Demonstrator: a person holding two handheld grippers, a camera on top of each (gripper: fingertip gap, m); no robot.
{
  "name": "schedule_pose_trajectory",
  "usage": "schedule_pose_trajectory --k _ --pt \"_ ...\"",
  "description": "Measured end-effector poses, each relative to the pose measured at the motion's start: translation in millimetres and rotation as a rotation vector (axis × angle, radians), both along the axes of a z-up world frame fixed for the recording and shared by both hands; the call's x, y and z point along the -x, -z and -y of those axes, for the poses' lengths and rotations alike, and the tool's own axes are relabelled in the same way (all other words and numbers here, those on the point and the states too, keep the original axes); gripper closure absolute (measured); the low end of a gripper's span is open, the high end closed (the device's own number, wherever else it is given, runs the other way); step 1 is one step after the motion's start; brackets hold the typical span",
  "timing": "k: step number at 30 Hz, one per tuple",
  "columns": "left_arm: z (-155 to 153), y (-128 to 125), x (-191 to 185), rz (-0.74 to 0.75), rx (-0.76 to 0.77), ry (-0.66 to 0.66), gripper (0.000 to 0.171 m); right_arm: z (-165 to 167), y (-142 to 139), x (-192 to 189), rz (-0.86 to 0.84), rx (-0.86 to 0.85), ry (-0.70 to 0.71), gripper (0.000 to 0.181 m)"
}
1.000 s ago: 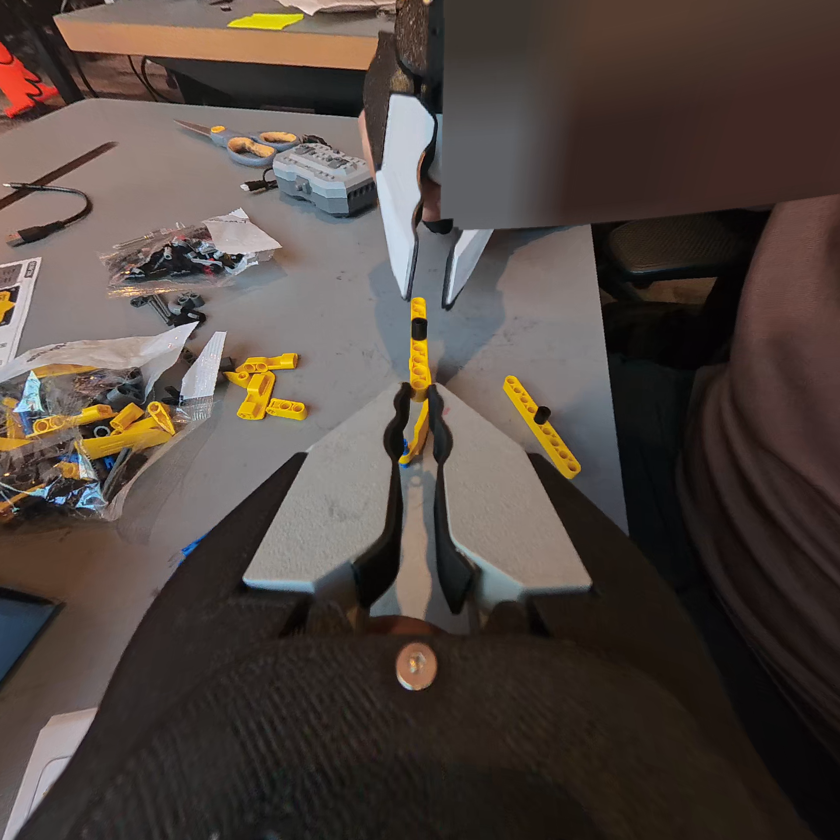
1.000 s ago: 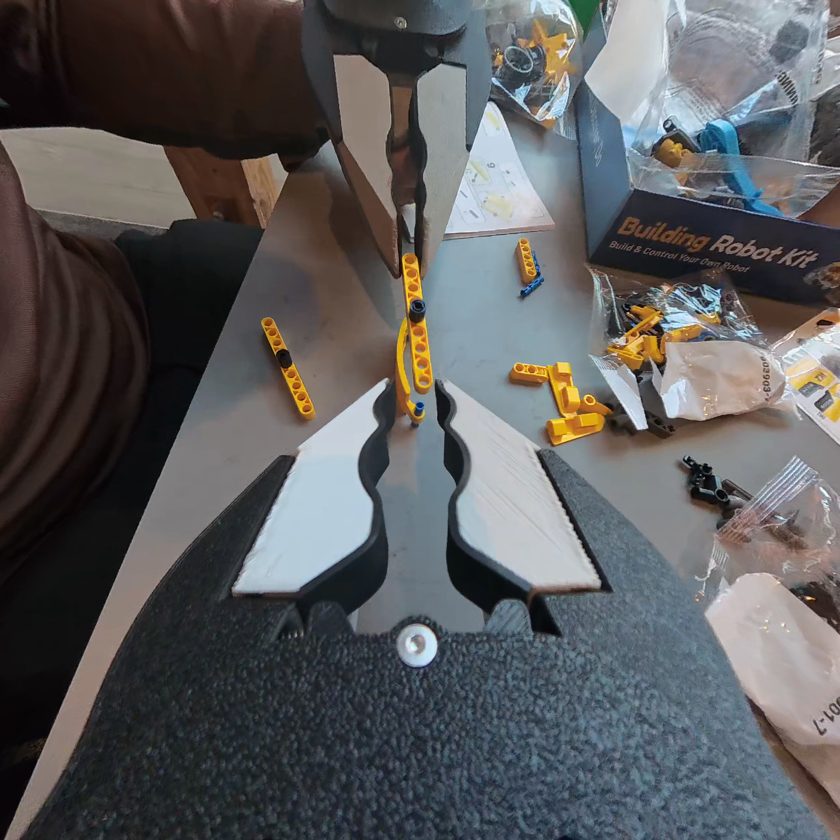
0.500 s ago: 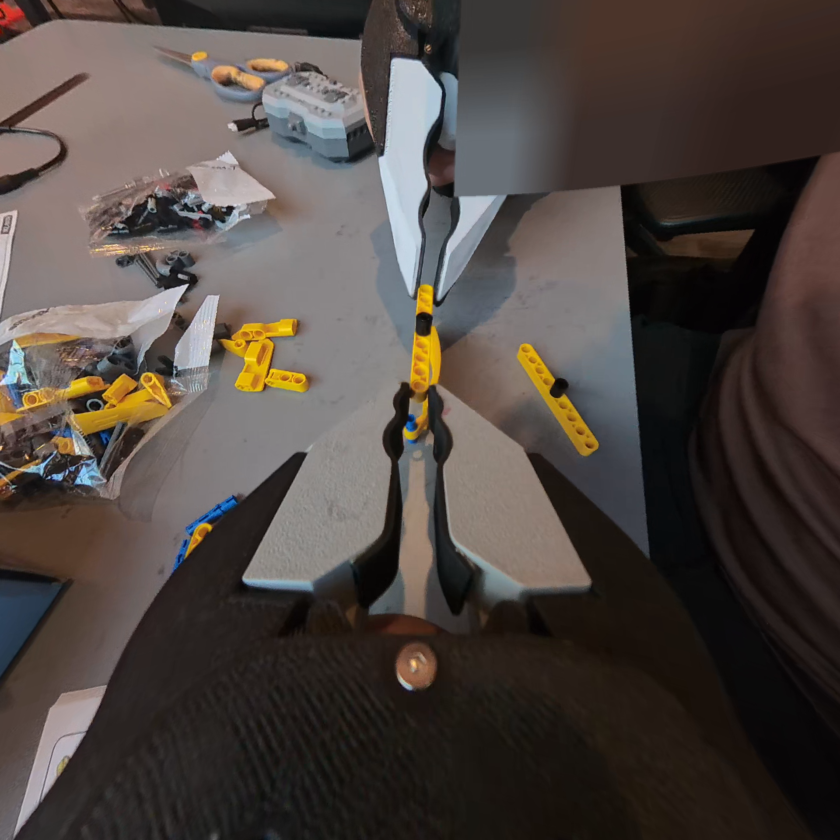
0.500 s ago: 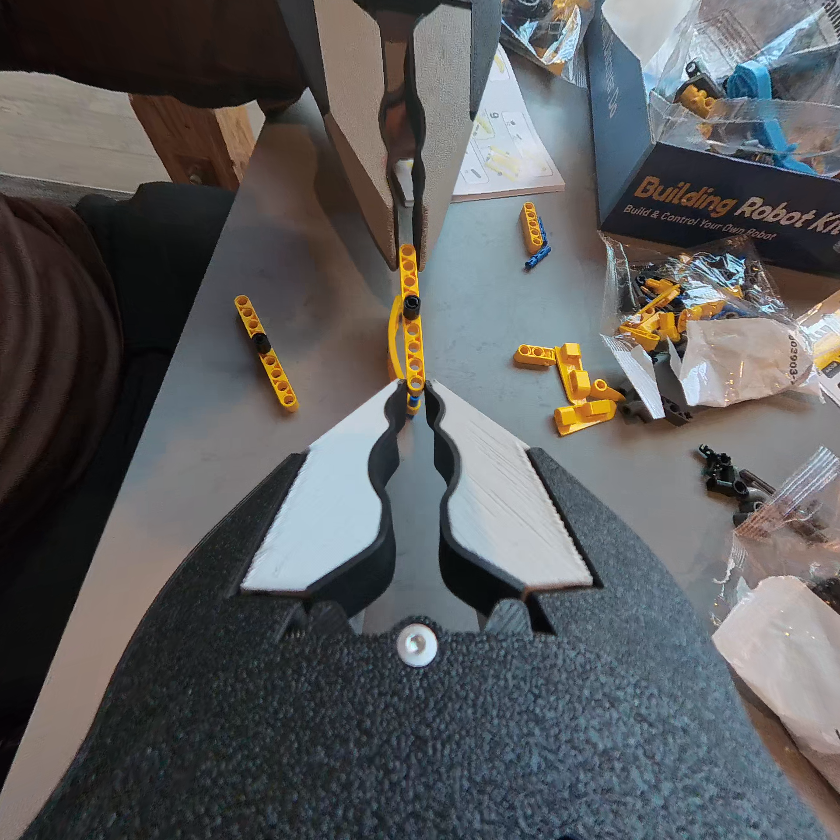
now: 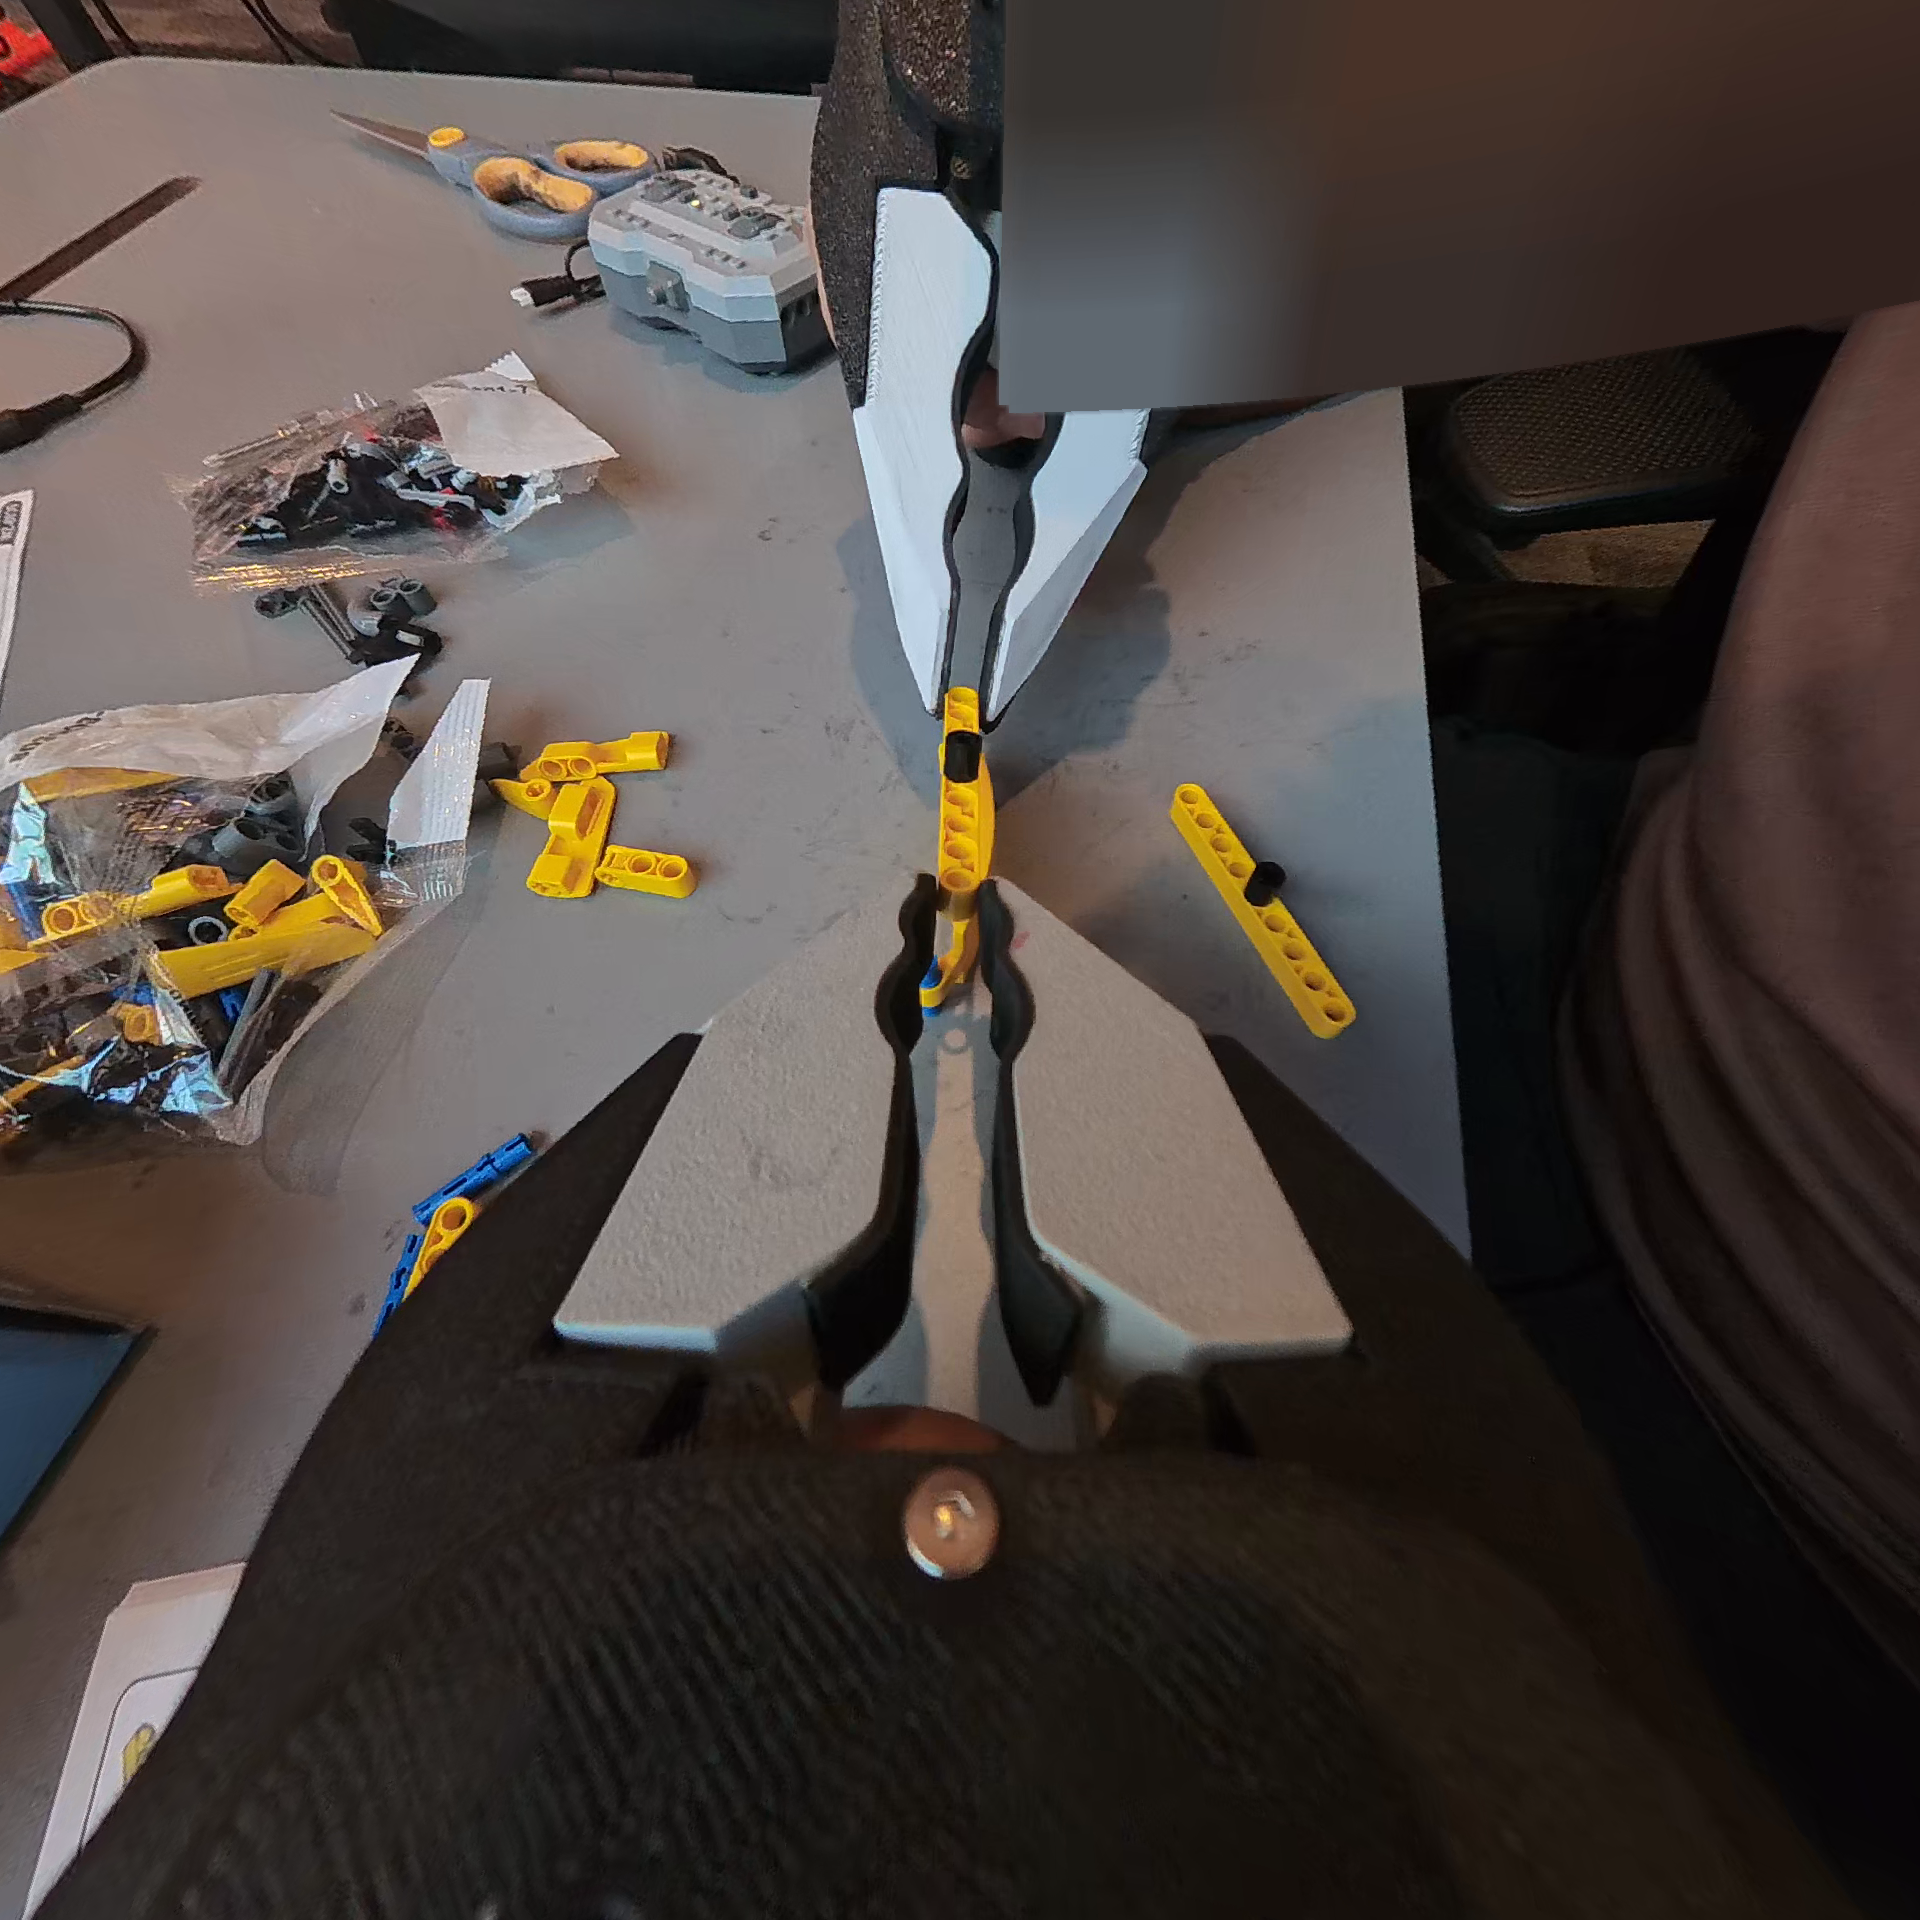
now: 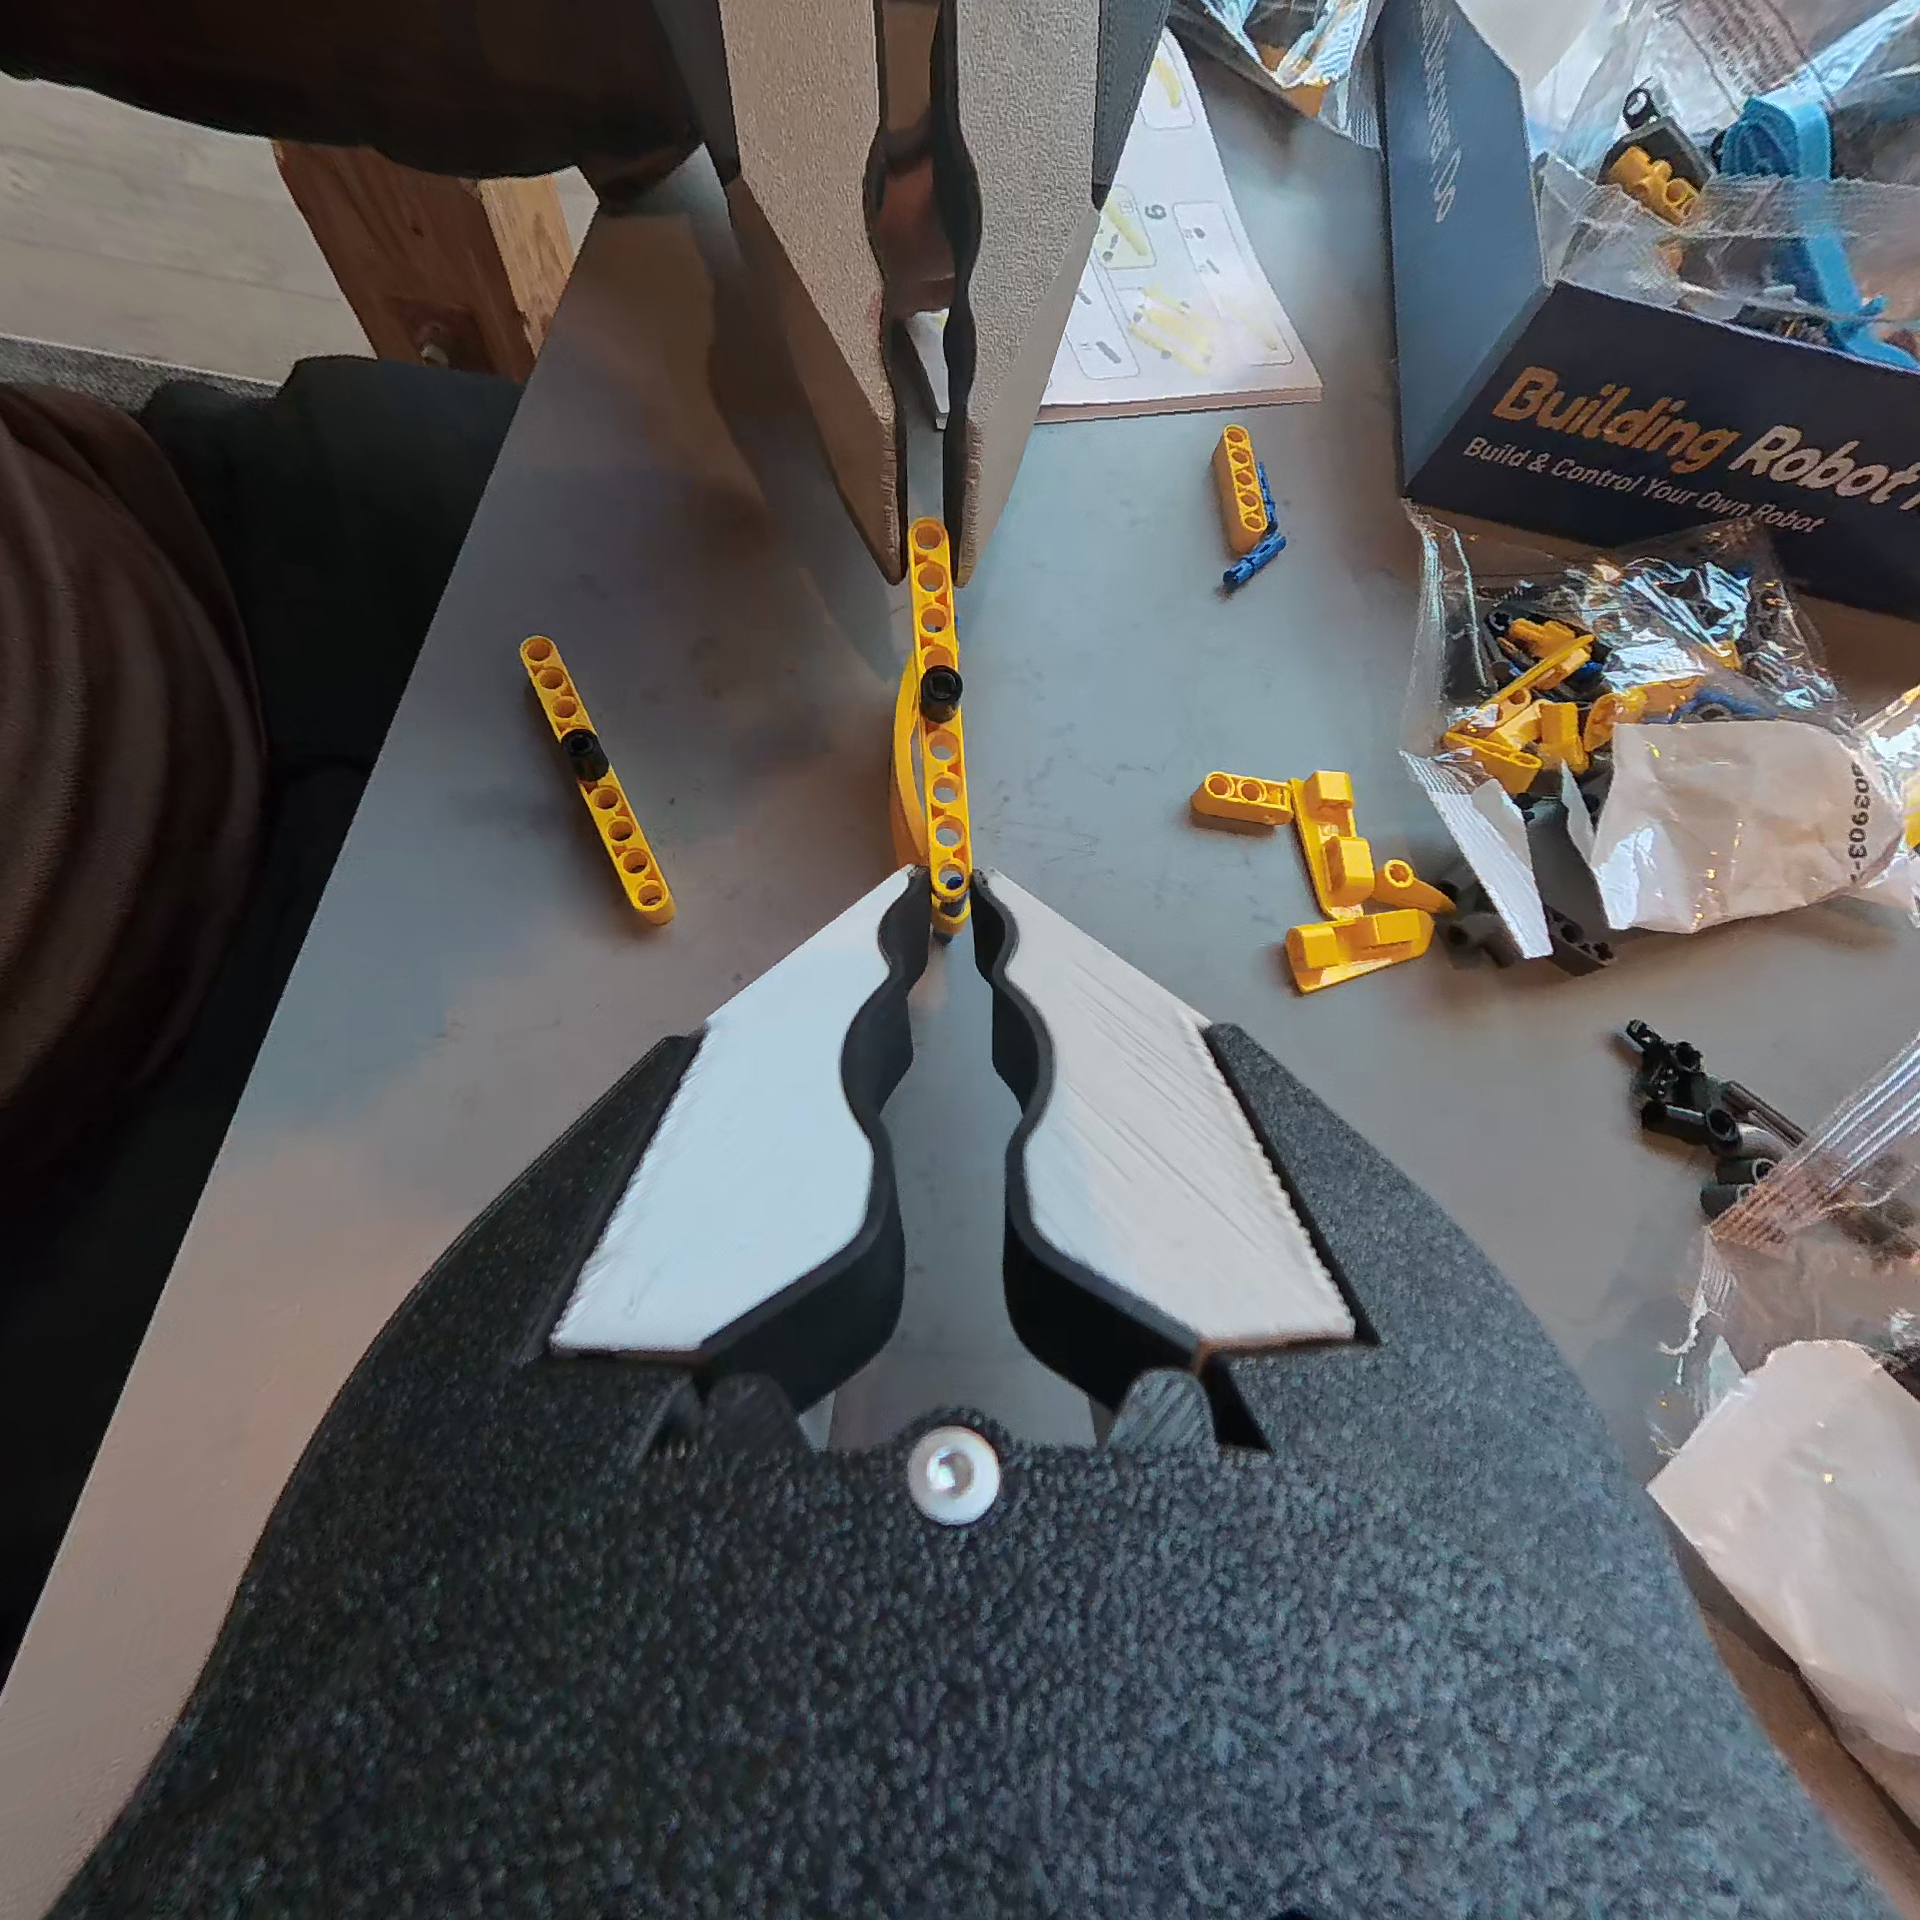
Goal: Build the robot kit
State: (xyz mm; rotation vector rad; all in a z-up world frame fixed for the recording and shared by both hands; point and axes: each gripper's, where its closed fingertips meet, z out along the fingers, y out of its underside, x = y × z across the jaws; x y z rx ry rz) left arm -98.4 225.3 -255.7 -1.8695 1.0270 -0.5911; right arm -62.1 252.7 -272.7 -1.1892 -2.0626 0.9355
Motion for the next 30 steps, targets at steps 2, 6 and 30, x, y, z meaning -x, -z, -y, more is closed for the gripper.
schedule_pose_trajectory --k 2,6,30 --pt "0.0 0.1 0.0 0.0 0.0 0.0 0.167 -0.7 -0.4 0.3 -0.001 0.003 0.002 0.174" --pt "0.4 0.5 -0.4 -0.003 0.0 0.004 0.167 -1.1 -1.1 0.3 -0.003 0.01 0.003 0.174" --pt "-0.8 17.3 4.5 -0.093 0.06 0.0 0.167 -1.8 2.4 2.2 0.042 -0.034 0.02 0.174"
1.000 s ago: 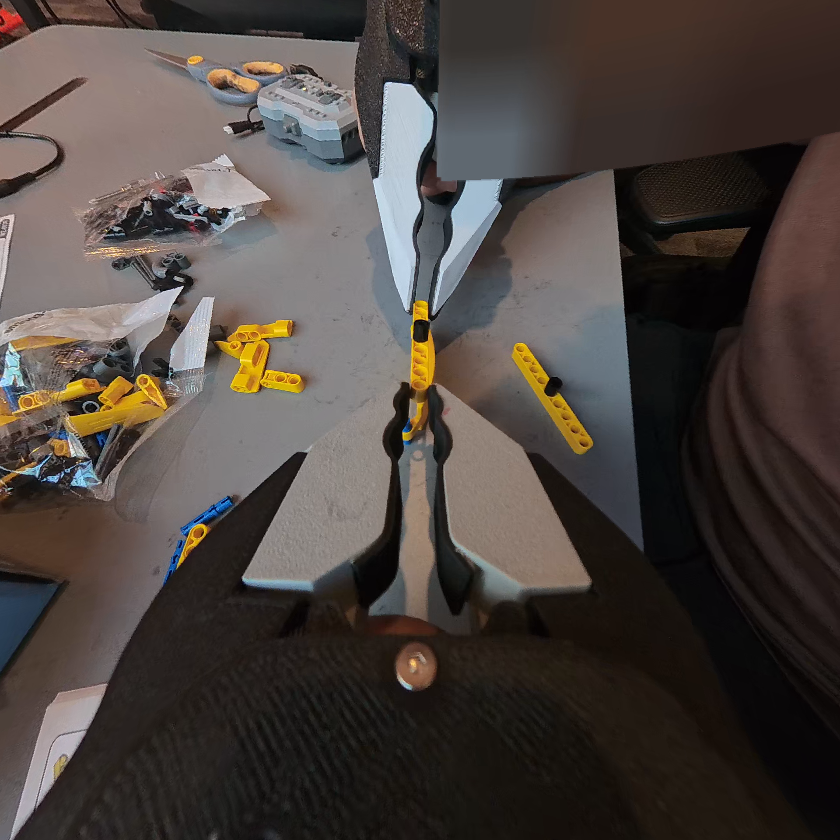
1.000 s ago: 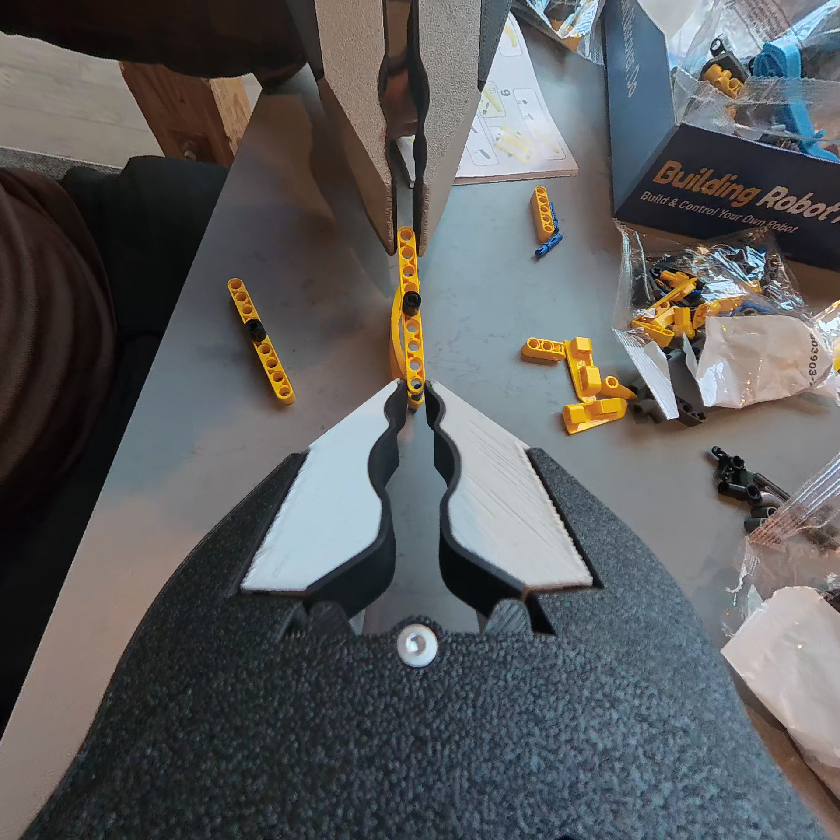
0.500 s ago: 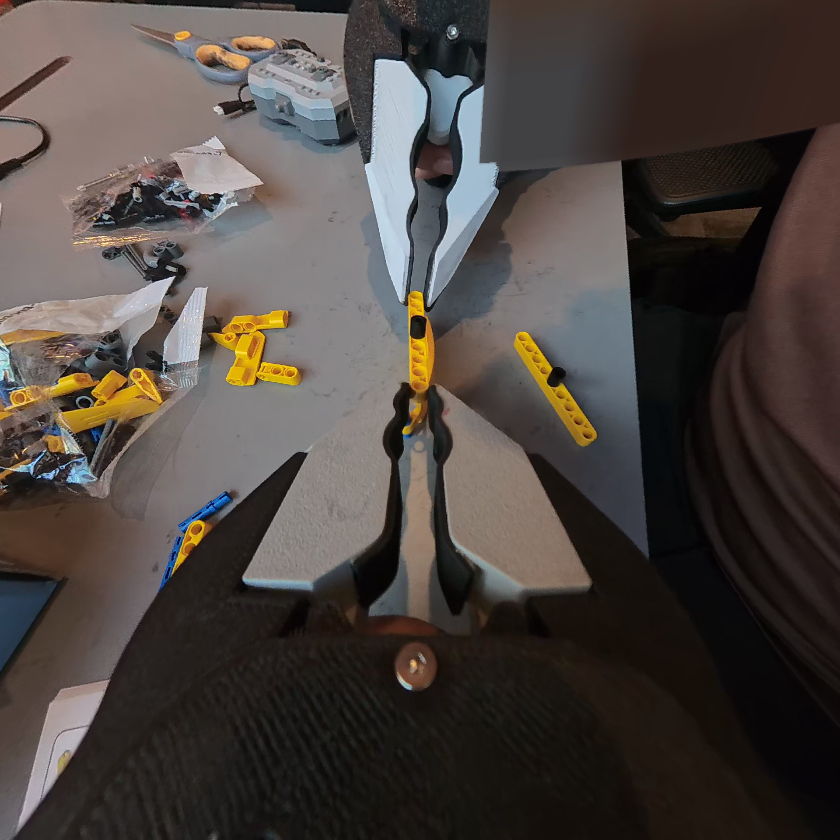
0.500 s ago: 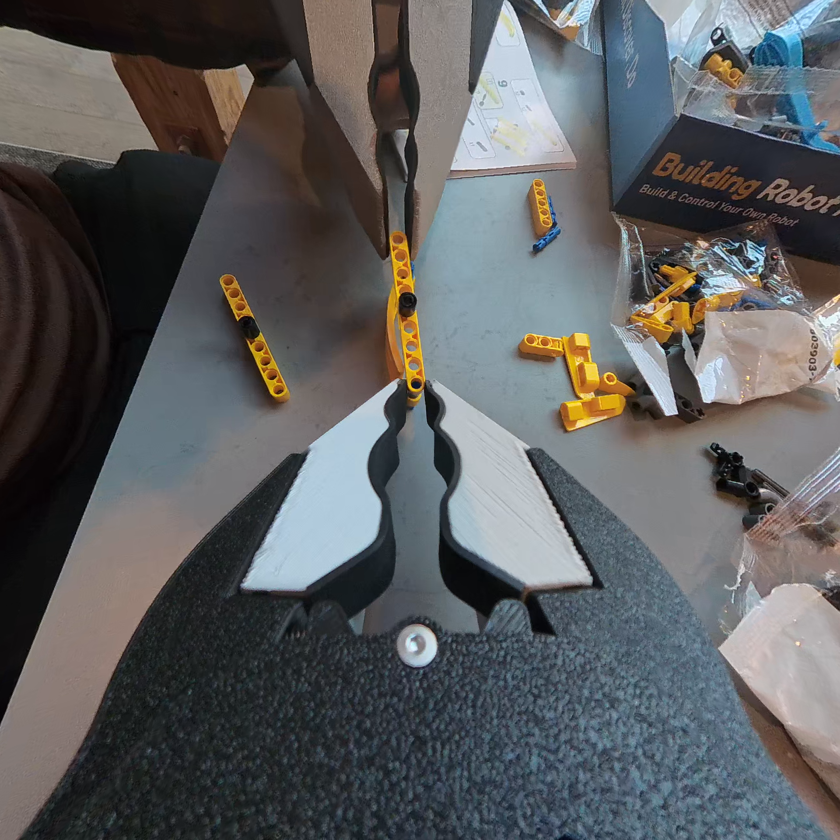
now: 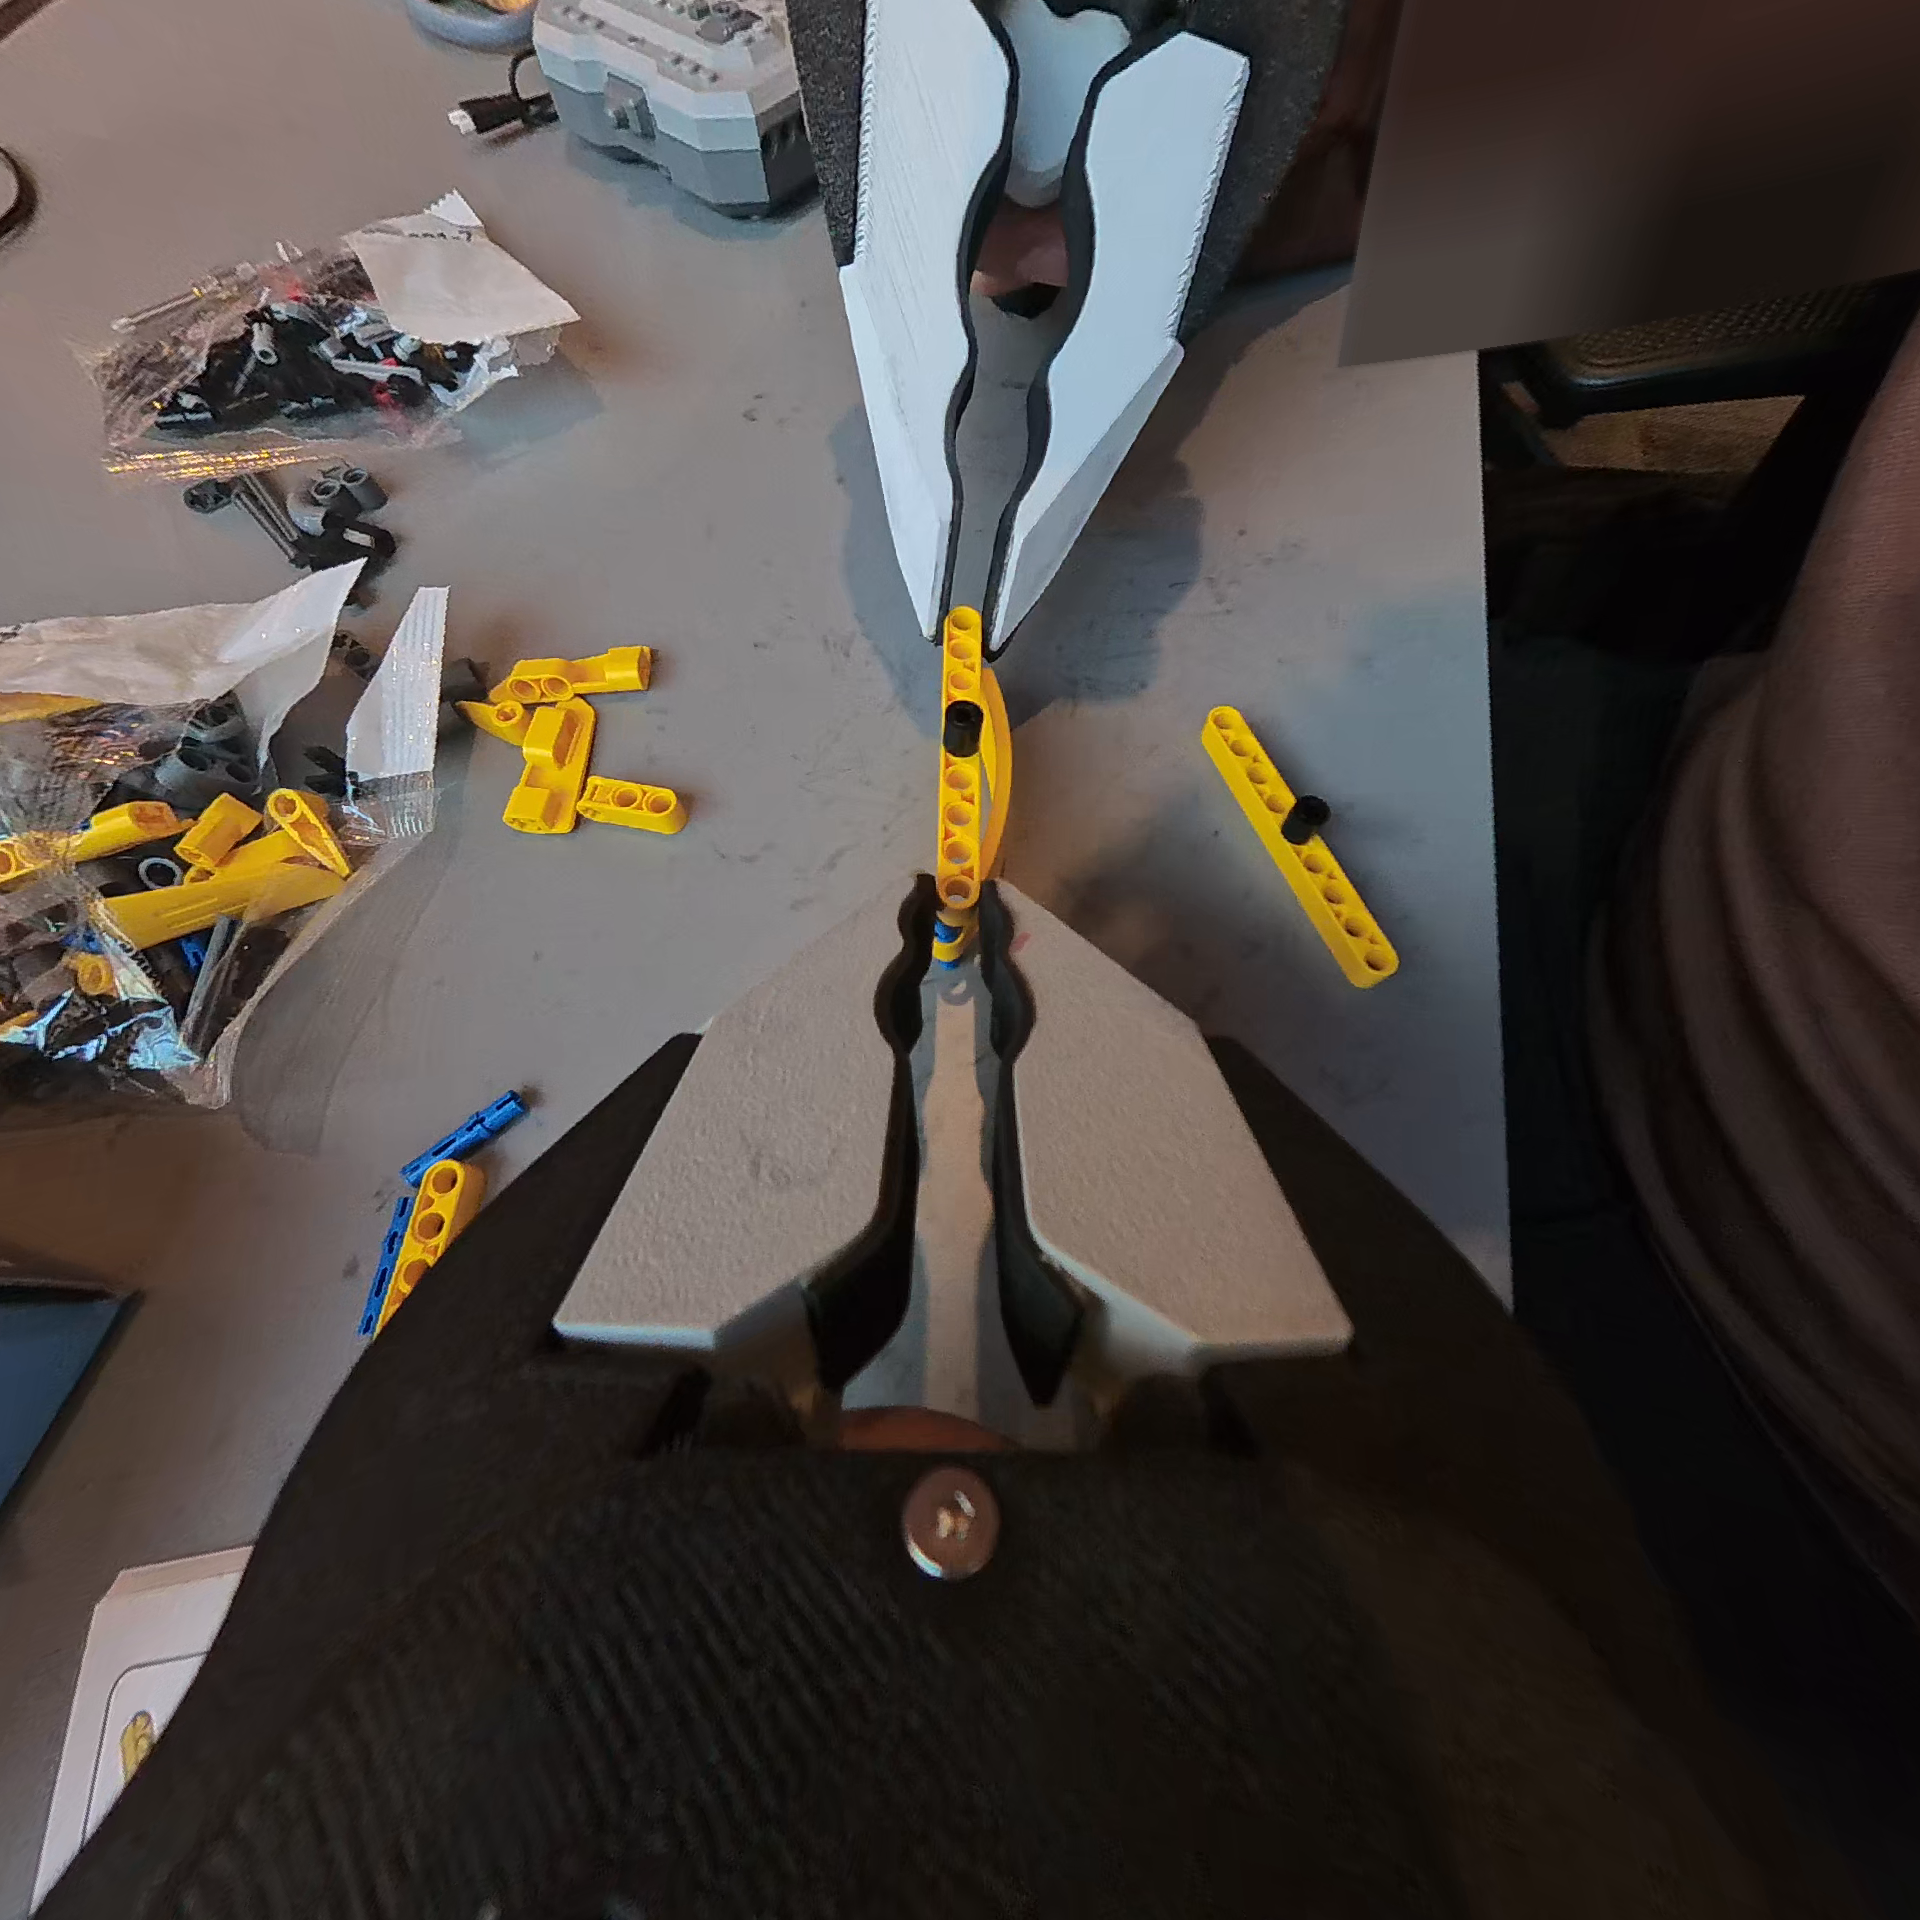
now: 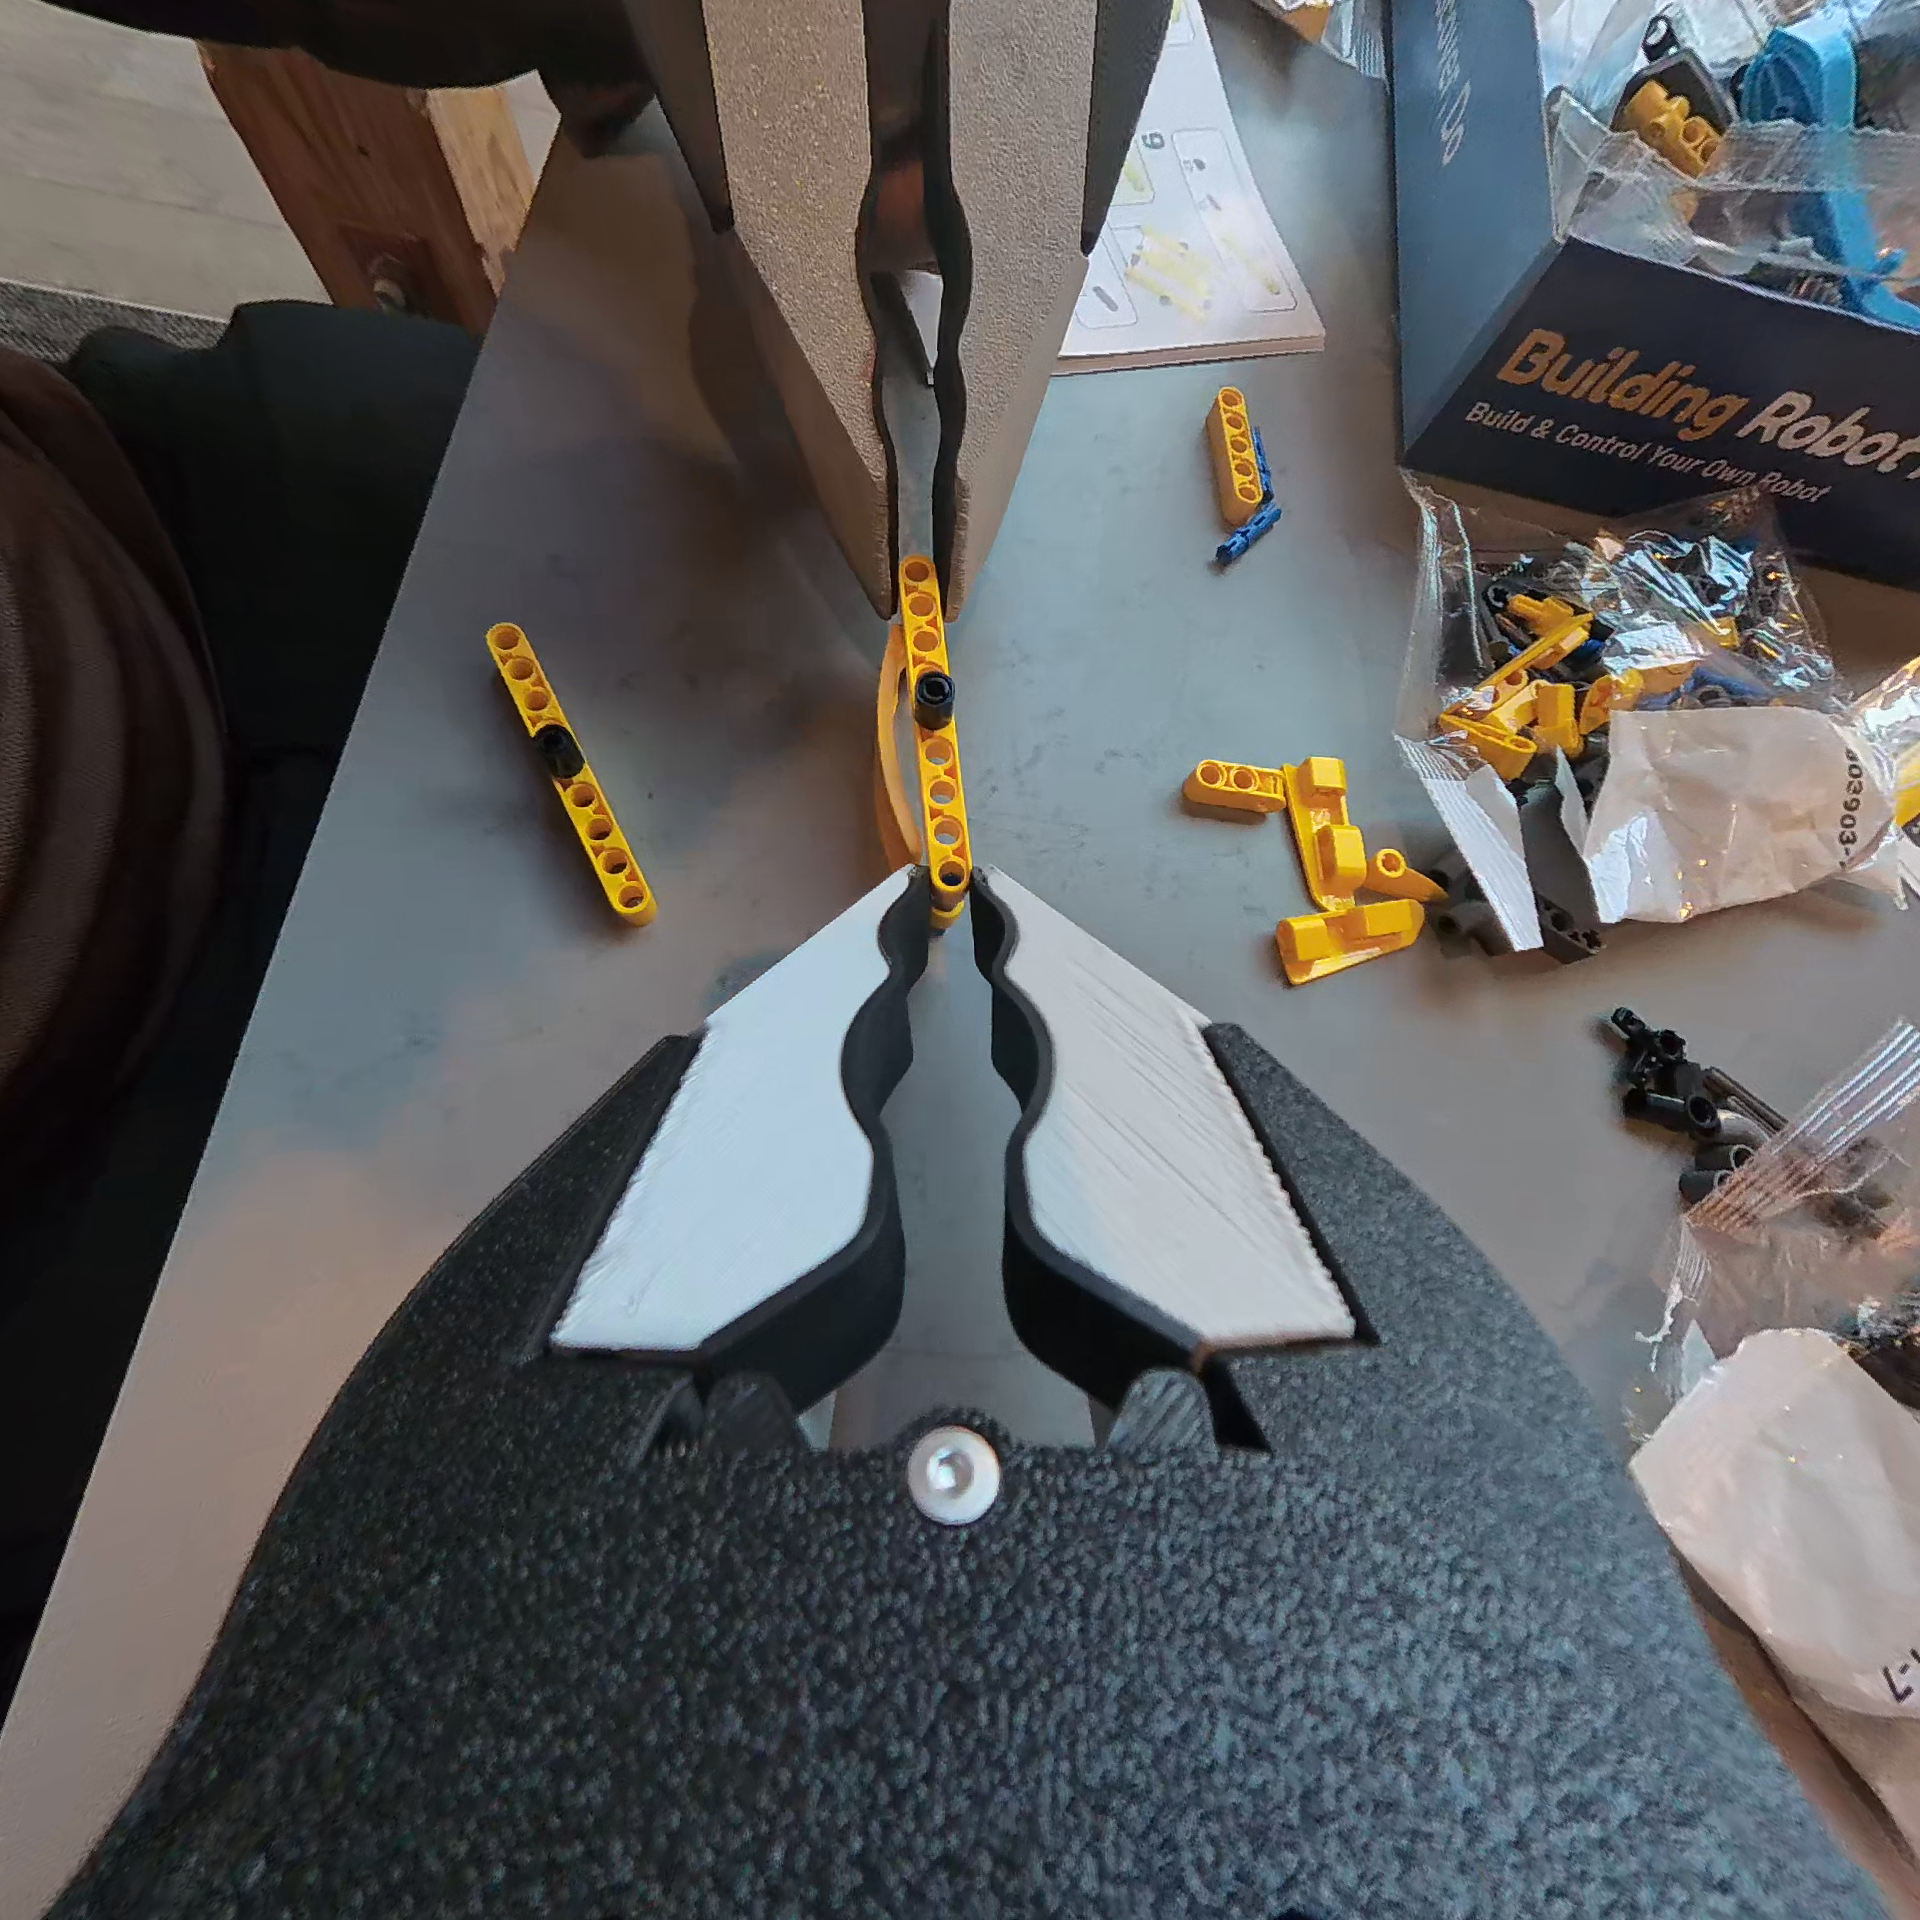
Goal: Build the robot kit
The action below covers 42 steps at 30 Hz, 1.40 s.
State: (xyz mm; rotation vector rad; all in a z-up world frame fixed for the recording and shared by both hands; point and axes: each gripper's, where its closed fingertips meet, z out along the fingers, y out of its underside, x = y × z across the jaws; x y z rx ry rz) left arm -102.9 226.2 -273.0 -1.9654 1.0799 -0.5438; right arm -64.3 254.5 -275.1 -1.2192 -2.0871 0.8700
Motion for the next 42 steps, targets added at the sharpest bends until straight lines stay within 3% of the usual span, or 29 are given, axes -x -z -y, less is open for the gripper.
schedule_pose_trajectory --k 8,13,25,42 --pt "1.4 -3.5 -0.3 0.028 0.003 0.011 0.159 1.3 -0.1 -0.2 0.001 -0.012 -0.006 0.174" --pt "1.3 -7.5 0.5 0.044 -0.021 0.006 0.167 1.2 -0.1 -0.1 0.005 -0.002 -0.005 0.174" --pt "-0.3 -4.9 1.8 0.025 -0.017 0.02 0.167 1.6 0.1 0.2 0.014 0.023 -0.005 0.174" --pt "0.8 -4.0 0.4 0.132 0.161 0.051 0.167 7.1 1.8 -3.0 0.153 0.026 -0.064 0.174"
